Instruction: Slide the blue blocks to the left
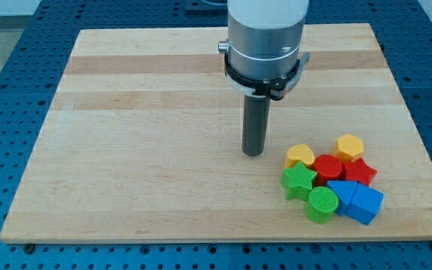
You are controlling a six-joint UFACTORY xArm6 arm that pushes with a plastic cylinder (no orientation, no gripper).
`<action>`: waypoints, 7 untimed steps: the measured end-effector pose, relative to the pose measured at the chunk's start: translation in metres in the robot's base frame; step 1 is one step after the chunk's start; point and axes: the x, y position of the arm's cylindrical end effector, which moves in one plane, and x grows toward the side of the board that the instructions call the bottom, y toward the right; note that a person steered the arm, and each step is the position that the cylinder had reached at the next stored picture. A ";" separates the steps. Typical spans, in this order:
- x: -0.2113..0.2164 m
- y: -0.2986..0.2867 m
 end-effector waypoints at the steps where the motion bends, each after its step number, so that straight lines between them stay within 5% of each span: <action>1: 0.000 0.000; 4: -0.107 0.014; 7: -0.054 0.209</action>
